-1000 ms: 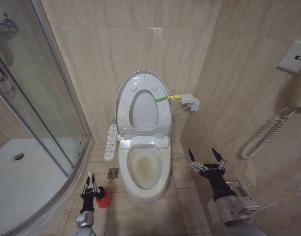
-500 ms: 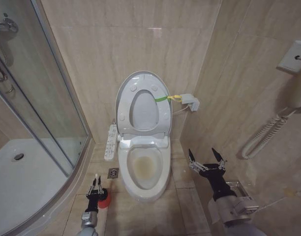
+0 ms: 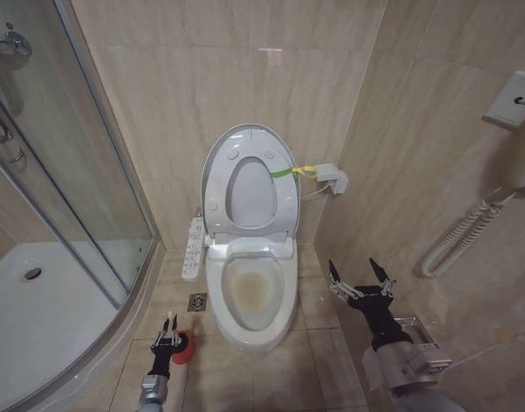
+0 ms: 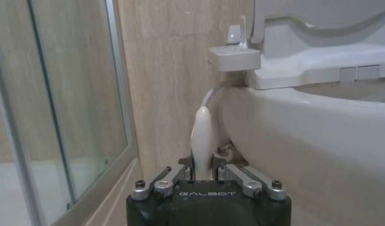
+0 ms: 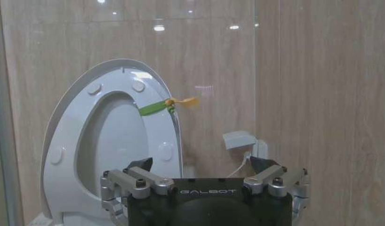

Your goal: Open the toilet lid, clean the toilet bowl with a toilet brush, close the toilet lid, and flush.

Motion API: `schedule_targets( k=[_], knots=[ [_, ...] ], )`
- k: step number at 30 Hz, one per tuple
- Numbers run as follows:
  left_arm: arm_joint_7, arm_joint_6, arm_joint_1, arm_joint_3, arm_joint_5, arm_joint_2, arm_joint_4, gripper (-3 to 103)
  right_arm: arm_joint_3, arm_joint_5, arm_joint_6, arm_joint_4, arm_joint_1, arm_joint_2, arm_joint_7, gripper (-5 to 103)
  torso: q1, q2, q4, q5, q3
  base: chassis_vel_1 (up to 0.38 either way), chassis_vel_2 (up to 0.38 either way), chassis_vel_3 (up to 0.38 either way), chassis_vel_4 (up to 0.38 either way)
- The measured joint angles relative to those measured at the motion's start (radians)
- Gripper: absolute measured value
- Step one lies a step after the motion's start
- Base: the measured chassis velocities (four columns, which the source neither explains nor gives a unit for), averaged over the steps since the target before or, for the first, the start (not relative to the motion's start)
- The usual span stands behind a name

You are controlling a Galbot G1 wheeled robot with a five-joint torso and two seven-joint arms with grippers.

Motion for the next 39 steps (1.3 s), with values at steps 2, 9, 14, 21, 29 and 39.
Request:
schedule_targets(
  k=[2,9,14,21,29,39],
  knots=[
    [-0.001,0.0,0.0,-0.002,0.0,0.001,0.002,19,0.0,0.0,0.0,0.0,0.0,0.0,0.0,100,0.0,0.0,0.0,0.0,0.0,0.0,0.0,0.0,0.0],
    [-0.035,0.001,0.014,-0.017,-0.001,0.002,-0.017,19,0.0,0.0,0.0,0.0,0.0,0.0,0.0,100,0.0,0.0,0.0,0.0,0.0,0.0,0.0,0.0,0.0],
    [-0.066,0.001,0.025,-0.019,-0.001,0.004,-0.041,19,0.0,0.0,0.0,0.0,0.0,0.0,0.0,100,0.0,0.0,0.0,0.0001,0.0,0.0,0.0,0.0,0.0],
    [-0.088,0.002,0.043,-0.024,0.001,0.005,-0.07,32,0.0,0.0,0.0,0.0,0.0,0.0,0.0,100,0.0,0.0,0.0,0.0001,0.0,0.0,0.0,0.0,0.0],
    [-0.183,0.002,0.097,-0.035,0.061,0.009,-0.176,86,0.0,0.0,0.0,0.0,0.0,0.0,0.0,100,0.0,0.0,0.0,0.0,0.0,0.0,0.0,0.0,0.0],
    [-0.238,0.029,0.216,-0.108,0.107,0.031,-0.433,100,0.0,0.0,0.0,0.0,0.0,0.0,0.0,100,0.0,0.0,-0.0001,0.0,0.0,0.0,0.0,0.0,0.0]
  ],
)
